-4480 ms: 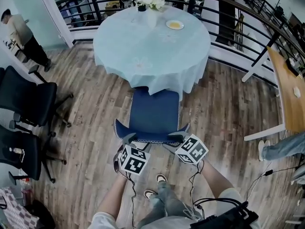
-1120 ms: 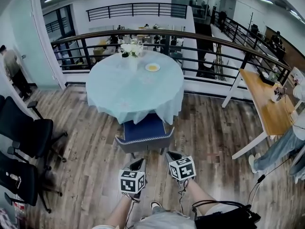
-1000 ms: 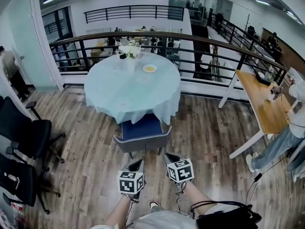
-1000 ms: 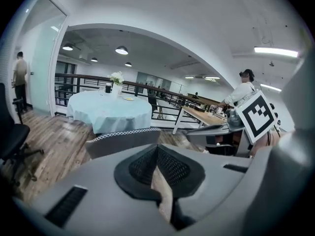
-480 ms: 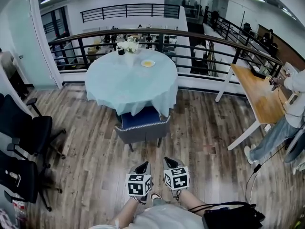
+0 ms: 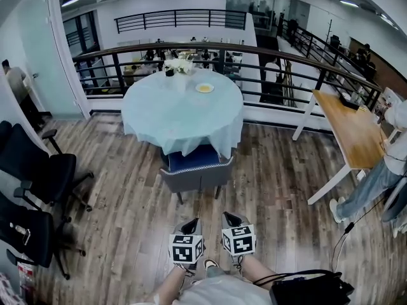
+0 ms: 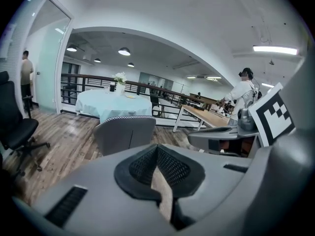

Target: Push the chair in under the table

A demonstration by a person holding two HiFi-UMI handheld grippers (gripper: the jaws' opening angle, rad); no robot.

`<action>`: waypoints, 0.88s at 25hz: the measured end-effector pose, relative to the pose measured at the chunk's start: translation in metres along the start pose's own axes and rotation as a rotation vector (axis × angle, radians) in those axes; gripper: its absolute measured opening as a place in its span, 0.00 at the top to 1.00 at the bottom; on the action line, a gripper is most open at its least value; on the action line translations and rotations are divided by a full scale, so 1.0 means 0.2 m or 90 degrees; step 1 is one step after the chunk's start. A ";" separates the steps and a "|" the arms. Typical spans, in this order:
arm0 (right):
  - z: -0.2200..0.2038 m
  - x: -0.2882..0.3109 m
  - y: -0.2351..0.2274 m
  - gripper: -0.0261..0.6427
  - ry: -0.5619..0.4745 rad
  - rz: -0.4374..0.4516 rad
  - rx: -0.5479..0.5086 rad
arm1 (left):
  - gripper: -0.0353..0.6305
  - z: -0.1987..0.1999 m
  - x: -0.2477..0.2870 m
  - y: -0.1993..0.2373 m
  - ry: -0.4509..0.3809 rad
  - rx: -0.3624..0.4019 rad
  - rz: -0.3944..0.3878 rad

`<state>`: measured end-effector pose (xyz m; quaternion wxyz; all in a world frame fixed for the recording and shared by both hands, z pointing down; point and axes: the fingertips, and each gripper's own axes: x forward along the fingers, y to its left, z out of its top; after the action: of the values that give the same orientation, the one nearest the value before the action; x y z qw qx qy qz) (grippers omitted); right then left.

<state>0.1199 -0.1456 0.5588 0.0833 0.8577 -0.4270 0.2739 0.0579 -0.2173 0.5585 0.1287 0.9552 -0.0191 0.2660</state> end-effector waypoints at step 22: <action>0.07 0.02 -0.06 0.94 -0.001 0.010 -0.027 | 0.94 0.05 0.07 -0.01 -0.006 -0.013 0.015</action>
<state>0.1369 -0.1457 0.5507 0.0988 0.8525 -0.4395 0.2650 0.0747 -0.2179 0.5580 0.1355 0.9547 -0.0339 0.2627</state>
